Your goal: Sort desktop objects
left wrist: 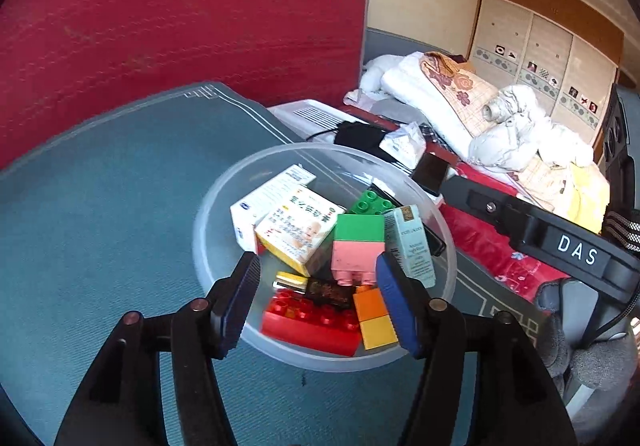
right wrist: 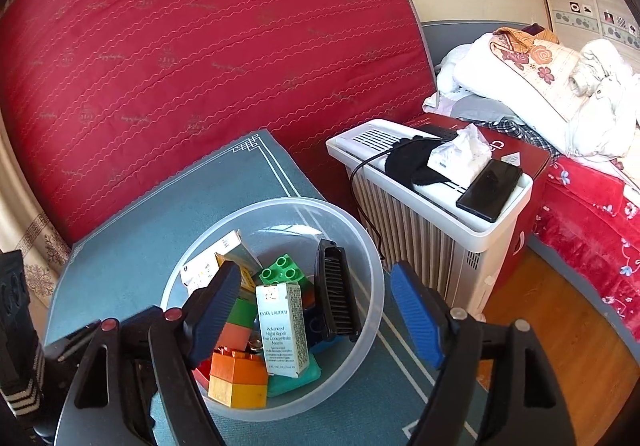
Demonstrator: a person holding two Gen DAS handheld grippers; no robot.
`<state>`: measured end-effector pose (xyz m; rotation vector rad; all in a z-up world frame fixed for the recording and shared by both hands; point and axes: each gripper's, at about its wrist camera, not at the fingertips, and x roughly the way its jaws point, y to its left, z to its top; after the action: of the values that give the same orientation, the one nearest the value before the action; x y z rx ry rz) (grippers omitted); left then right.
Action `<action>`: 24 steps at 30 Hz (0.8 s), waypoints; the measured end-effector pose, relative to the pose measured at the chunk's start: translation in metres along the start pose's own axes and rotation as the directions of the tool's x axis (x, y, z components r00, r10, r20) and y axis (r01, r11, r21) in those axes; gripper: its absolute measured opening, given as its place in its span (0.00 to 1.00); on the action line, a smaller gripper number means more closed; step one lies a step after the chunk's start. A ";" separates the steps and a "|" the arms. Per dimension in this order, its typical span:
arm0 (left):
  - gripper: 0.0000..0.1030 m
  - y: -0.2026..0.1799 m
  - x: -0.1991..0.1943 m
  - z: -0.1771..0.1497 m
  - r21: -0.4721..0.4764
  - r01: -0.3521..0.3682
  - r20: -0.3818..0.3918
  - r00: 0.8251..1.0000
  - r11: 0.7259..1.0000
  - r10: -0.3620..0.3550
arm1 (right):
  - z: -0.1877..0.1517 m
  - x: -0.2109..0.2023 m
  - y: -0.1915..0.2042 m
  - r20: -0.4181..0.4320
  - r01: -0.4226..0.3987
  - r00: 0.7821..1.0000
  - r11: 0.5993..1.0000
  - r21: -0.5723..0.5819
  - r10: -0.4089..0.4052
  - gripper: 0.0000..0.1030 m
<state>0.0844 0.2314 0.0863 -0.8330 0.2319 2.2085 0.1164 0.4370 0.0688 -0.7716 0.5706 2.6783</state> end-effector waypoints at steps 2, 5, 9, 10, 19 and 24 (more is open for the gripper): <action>0.69 0.004 -0.010 -0.003 0.007 -0.071 0.025 0.997 0.997 0.071 | -0.007 -0.004 -0.002 -0.015 0.019 1.000 1.000 -0.013 -0.019 0.80; 0.69 0.010 -0.023 -0.010 0.001 -0.117 0.042 0.992 0.993 0.117 | -0.021 -0.010 -0.007 -0.051 0.047 0.998 0.999 -0.013 -0.047 0.80; 0.69 0.015 -0.035 -0.019 -0.032 -0.160 0.037 0.986 0.987 0.161 | -0.041 -0.018 -0.010 -0.096 0.075 0.992 0.997 -0.027 -0.077 0.80; 0.69 0.016 -0.037 -0.021 -0.042 -0.176 0.031 0.984 0.984 0.177 | -0.046 -0.020 -0.009 -0.105 0.077 0.991 0.996 -0.033 -0.080 0.80; 0.69 0.023 -0.057 -0.034 -0.109 -0.140 0.009 0.990 0.984 0.142 | -0.066 -0.032 0.023 -0.119 0.054 0.991 0.993 -0.102 -0.066 0.80; 0.80 0.022 -0.060 -0.036 -0.092 -0.176 0.006 0.984 0.980 0.178 | -0.073 -0.033 0.034 -0.126 0.040 0.991 0.992 -0.124 -0.056 0.80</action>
<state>0.1169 0.1666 0.0942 -0.8758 0.2061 2.4060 0.1623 0.3685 0.0401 -0.9847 0.4165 2.6523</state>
